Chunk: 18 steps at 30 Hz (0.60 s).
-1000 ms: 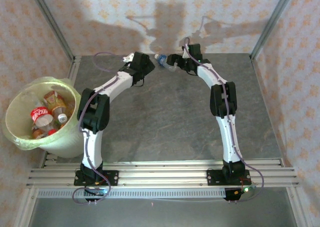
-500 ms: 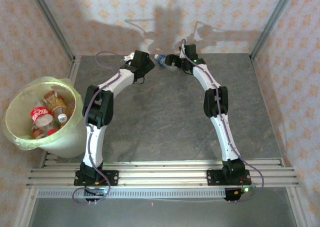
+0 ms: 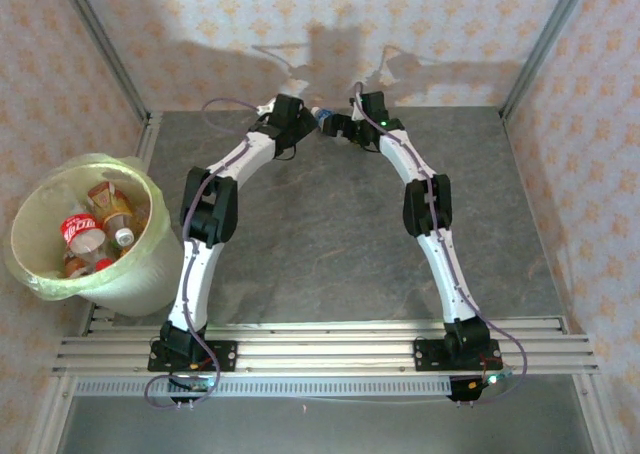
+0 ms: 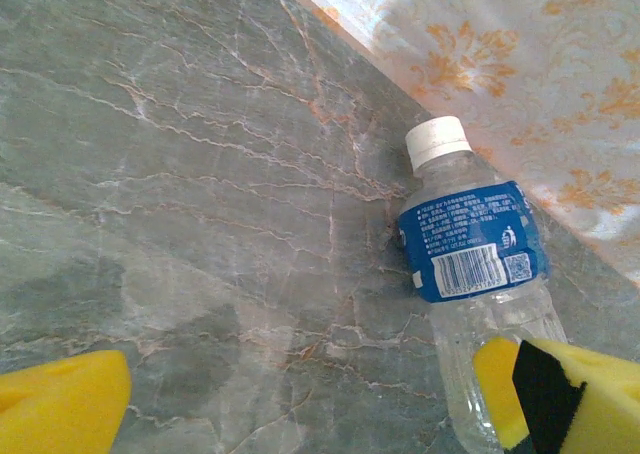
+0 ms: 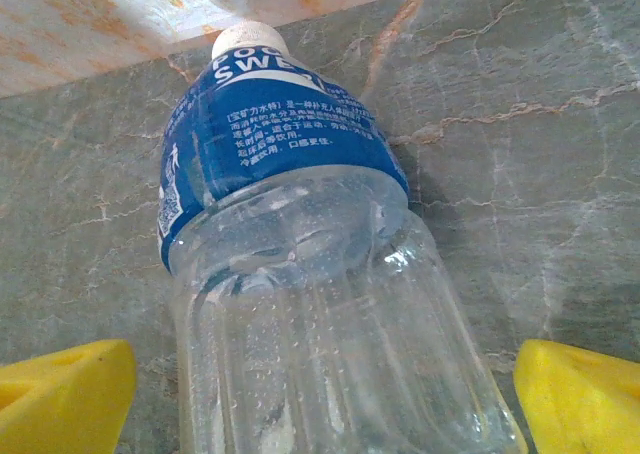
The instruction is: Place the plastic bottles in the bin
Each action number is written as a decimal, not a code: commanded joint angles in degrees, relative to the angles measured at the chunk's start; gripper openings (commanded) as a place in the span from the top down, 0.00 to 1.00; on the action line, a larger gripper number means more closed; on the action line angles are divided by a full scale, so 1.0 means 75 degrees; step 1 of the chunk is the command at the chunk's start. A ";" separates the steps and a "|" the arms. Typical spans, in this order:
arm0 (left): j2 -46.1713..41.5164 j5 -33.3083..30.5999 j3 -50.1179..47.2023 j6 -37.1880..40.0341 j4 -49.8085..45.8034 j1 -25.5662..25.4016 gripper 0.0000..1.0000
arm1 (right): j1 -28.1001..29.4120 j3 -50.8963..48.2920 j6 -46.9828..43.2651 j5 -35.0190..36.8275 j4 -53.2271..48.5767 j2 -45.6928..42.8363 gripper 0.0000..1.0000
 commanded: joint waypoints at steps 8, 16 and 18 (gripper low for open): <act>-0.0105 0.0314 0.0187 0.0091 -0.0504 0.0074 0.00 | 0.0031 -0.0362 0.0152 0.0553 -0.0500 -0.0223 0.35; -0.1866 0.1415 -0.1852 0.0529 0.1244 0.0090 0.00 | 0.0031 -0.3505 -0.0494 0.0186 0.0714 -0.2904 0.56; -0.2416 0.1820 -0.2500 0.0432 0.1736 0.0086 0.00 | 0.0034 -0.5003 -0.0588 0.0182 0.1365 -0.3908 0.57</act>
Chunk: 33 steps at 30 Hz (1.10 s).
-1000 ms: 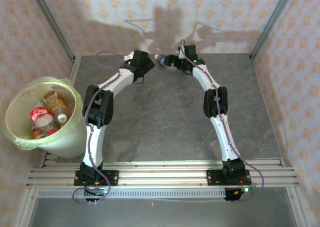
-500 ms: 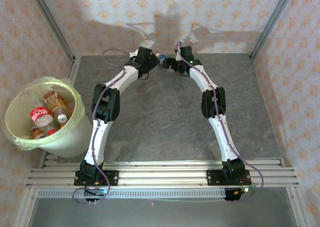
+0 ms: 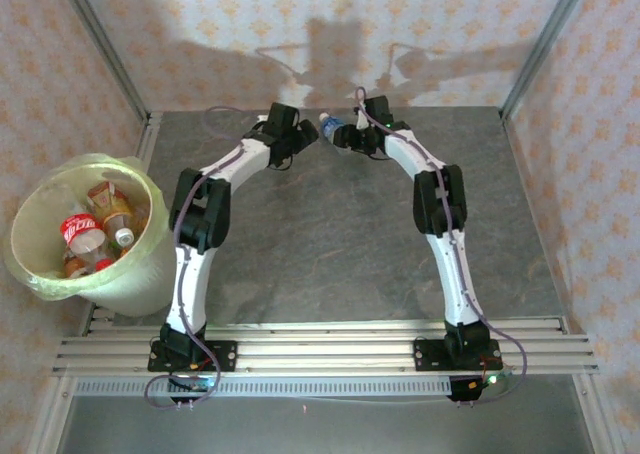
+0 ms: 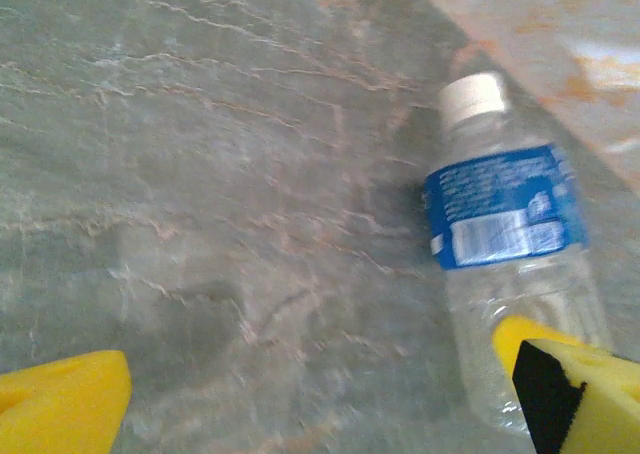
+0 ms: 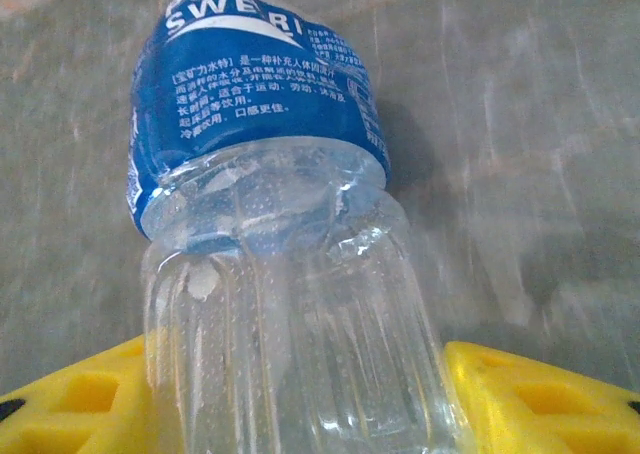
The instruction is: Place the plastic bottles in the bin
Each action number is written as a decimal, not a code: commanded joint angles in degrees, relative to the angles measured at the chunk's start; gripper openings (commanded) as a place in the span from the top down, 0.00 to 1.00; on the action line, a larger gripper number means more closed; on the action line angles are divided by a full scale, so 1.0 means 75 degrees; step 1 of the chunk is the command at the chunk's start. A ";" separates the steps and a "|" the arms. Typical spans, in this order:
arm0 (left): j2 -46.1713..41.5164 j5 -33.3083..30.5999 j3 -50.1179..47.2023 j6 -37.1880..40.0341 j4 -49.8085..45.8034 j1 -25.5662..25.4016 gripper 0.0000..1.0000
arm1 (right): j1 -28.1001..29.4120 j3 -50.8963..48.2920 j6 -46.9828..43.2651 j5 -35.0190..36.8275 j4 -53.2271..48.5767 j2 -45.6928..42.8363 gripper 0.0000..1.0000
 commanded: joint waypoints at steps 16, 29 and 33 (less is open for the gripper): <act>-0.5124 0.2021 -0.4507 0.0412 0.2998 -0.1126 0.00 | 0.0015 -0.8502 -0.0194 -0.0438 0.2333 -0.8299 0.58; -0.6078 0.3034 -0.5917 -0.0723 0.5030 -0.2117 0.00 | 0.0214 -1.0515 0.1749 -0.1734 0.4624 -1.1070 0.58; -0.5941 0.3227 -0.5976 -0.0942 0.5767 -0.2151 0.00 | 0.0547 -1.0288 0.1783 -0.1986 0.4781 -1.0780 0.58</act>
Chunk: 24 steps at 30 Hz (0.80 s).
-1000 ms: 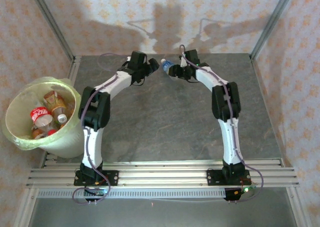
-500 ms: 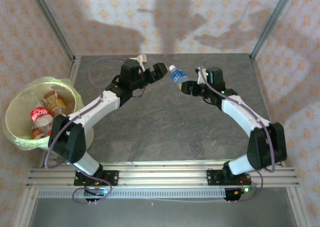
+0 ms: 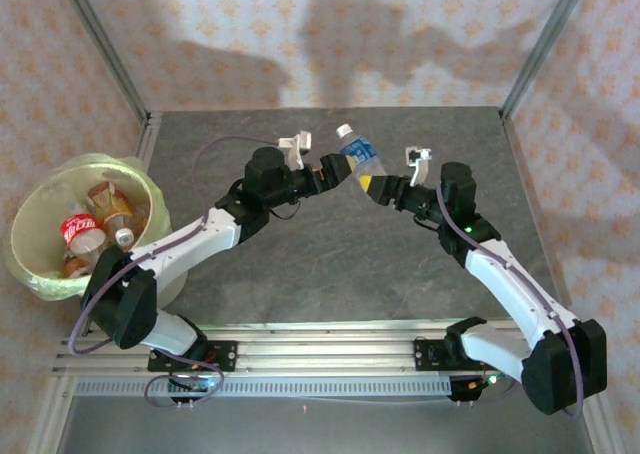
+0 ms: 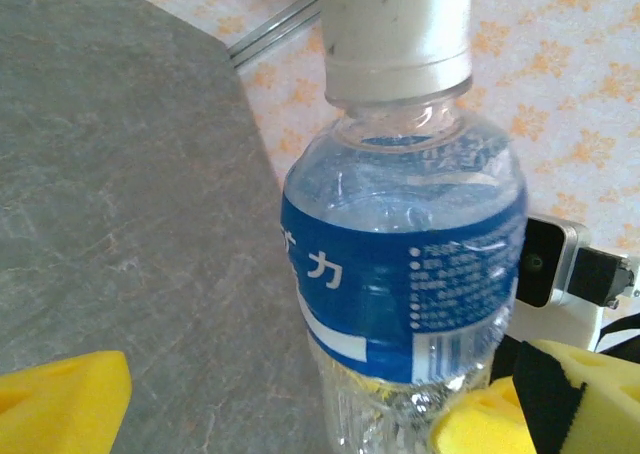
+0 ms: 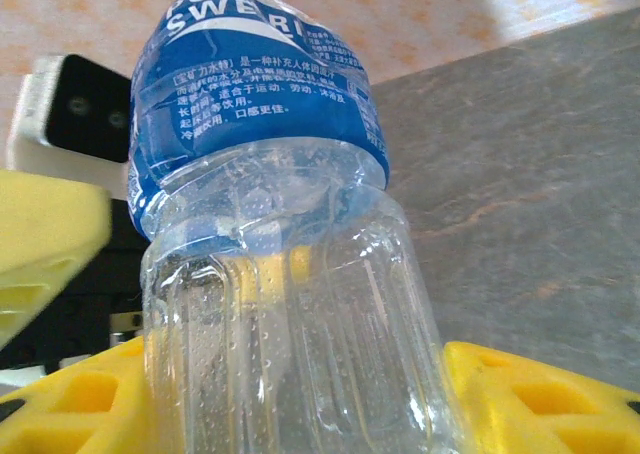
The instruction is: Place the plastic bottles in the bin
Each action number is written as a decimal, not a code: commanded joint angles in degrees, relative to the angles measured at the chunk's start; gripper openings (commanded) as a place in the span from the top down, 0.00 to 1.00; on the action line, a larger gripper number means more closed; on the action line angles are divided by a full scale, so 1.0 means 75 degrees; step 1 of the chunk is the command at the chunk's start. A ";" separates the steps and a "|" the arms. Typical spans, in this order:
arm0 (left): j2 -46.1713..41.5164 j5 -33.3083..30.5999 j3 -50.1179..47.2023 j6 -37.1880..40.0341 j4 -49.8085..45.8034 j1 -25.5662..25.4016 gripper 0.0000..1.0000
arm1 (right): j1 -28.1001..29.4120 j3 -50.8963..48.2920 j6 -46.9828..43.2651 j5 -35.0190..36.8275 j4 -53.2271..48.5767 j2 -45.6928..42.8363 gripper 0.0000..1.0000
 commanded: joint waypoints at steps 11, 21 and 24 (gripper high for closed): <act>0.0186 -0.0323 0.0138 -0.0452 0.1485 -0.0073 0.28 | 0.1067 -0.0092 0.0688 -0.0123 0.1851 0.0370 0.57; -0.0023 -0.0618 -0.0193 -0.0193 0.1088 -0.0104 0.35 | 0.1084 0.0317 0.0351 0.0141 0.0871 0.0432 0.08; -0.0263 -0.1285 0.0076 0.0325 -0.0307 -0.0101 0.40 | 0.1090 0.0677 -0.0458 0.0318 -0.0493 0.0231 0.01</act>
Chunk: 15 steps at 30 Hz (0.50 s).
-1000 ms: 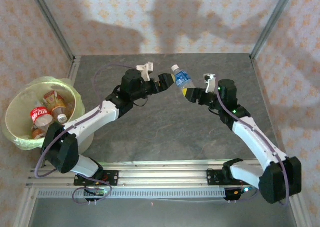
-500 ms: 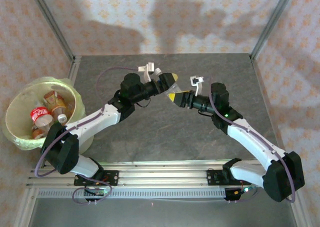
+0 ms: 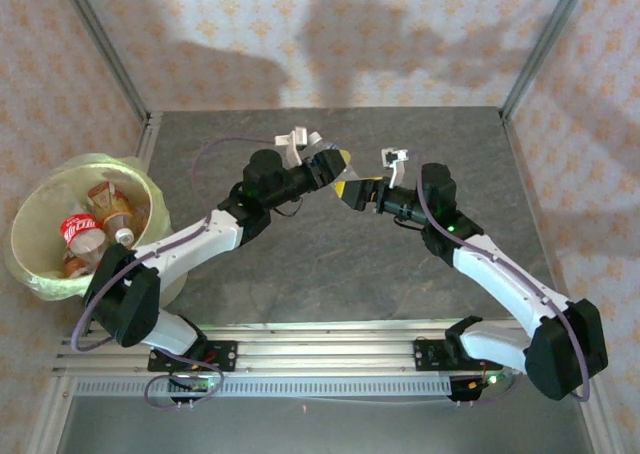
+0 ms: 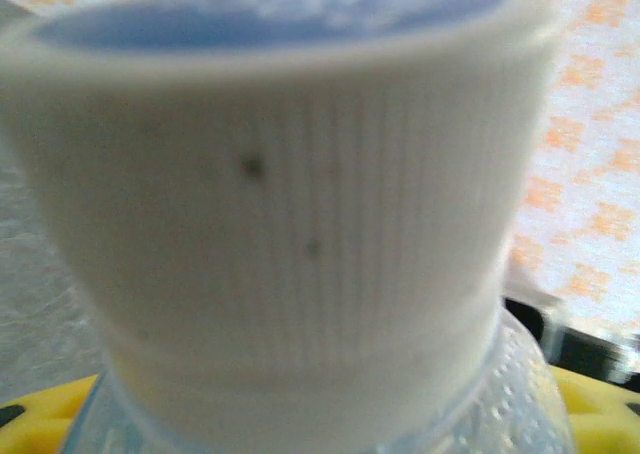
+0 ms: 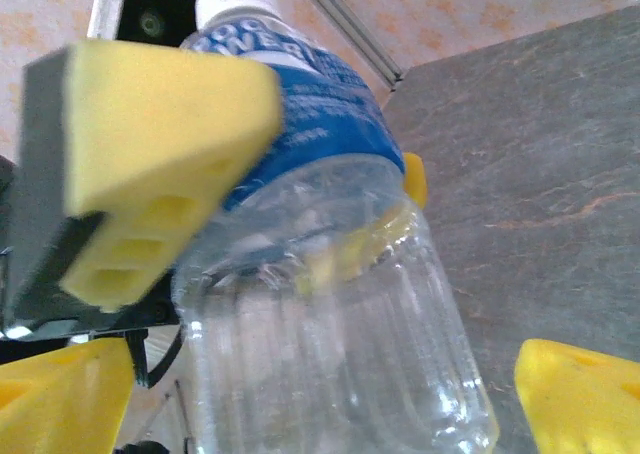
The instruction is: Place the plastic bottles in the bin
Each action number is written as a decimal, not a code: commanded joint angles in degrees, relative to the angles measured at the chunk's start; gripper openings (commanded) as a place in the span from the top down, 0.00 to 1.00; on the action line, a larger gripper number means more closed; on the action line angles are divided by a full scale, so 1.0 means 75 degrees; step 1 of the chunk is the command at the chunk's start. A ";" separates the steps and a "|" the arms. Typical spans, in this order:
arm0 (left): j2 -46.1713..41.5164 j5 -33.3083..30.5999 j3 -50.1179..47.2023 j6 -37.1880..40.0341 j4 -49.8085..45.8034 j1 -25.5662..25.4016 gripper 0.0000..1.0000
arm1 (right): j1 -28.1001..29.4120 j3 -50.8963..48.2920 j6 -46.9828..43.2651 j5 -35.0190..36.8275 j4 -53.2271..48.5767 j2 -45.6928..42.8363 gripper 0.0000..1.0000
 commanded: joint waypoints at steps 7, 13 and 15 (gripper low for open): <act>-0.0839 -0.1404 0.0414 0.1309 -0.2363 -0.0046 0.49 | 0.0038 0.0517 -0.1648 0.1292 -0.2207 -0.0999 0.01; -0.1098 -0.1981 0.0481 0.1685 -0.3081 0.0000 0.52 | 0.0038 0.0625 -0.1753 0.3310 -0.2821 -0.1229 0.01; -0.1211 -0.2192 0.0573 0.1878 -0.3487 0.0024 0.54 | 0.0038 0.0640 -0.1610 0.4271 -0.2988 -0.1283 0.01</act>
